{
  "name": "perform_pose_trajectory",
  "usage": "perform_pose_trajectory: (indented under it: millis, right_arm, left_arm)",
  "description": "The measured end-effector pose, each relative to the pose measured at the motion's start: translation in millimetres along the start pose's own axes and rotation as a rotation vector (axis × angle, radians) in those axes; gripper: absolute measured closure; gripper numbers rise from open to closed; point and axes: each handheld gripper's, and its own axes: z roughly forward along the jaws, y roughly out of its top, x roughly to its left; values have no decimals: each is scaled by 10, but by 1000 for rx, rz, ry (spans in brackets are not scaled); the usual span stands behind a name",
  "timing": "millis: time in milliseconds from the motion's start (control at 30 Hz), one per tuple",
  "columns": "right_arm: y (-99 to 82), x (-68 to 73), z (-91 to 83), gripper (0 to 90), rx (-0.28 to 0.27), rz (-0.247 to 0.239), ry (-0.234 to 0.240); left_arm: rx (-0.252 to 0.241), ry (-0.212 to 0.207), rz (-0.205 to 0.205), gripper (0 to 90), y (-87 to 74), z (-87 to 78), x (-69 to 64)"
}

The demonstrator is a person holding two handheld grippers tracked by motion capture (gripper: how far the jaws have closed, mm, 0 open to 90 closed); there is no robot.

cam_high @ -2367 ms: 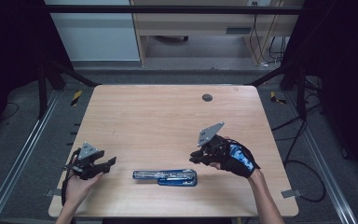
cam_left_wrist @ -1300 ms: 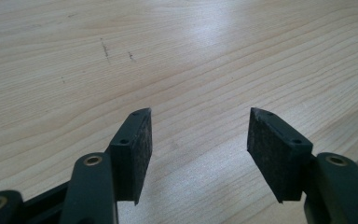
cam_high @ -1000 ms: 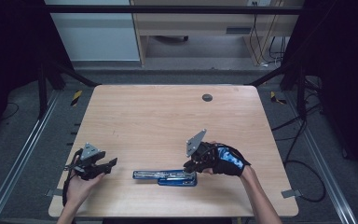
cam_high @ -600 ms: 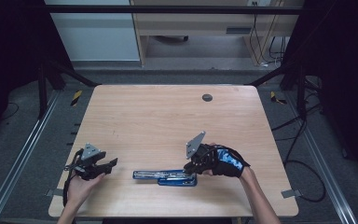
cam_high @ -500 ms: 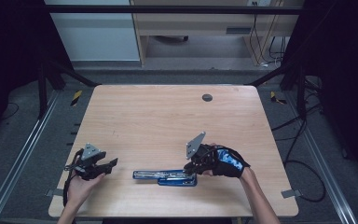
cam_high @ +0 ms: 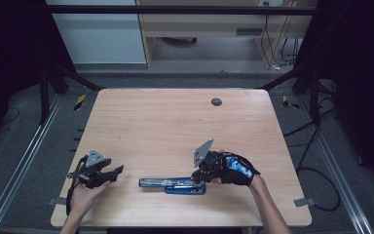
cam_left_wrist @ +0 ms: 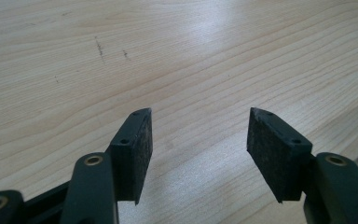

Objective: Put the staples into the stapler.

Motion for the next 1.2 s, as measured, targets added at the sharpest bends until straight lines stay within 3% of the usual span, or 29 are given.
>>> perform_pose_trajectory:
  millis: [1200]
  right_arm:
    - [-31,-2,47,782,19,0,9]
  left_arm:
    - [0,1,2,408,0,4,-13]
